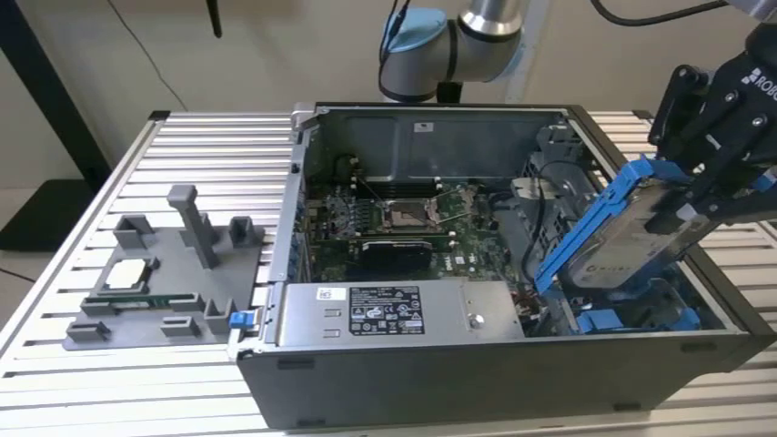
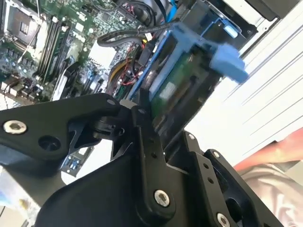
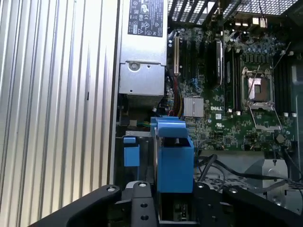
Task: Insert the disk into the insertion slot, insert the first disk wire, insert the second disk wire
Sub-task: 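Insert the disk into the insertion slot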
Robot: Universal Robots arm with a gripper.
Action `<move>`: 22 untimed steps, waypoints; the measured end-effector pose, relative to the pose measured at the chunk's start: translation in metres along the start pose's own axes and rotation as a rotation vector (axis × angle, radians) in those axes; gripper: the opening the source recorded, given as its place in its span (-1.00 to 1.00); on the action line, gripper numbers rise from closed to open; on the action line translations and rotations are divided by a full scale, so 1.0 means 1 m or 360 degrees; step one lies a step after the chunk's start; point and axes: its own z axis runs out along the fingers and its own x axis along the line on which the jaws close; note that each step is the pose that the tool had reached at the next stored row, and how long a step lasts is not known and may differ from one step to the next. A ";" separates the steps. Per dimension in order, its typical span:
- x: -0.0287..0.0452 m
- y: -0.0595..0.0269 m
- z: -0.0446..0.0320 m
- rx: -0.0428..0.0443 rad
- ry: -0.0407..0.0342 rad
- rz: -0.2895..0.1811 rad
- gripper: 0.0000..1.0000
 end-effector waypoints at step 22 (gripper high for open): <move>-0.0004 0.0020 -0.0129 0.0008 -0.0023 -0.0005 -1.00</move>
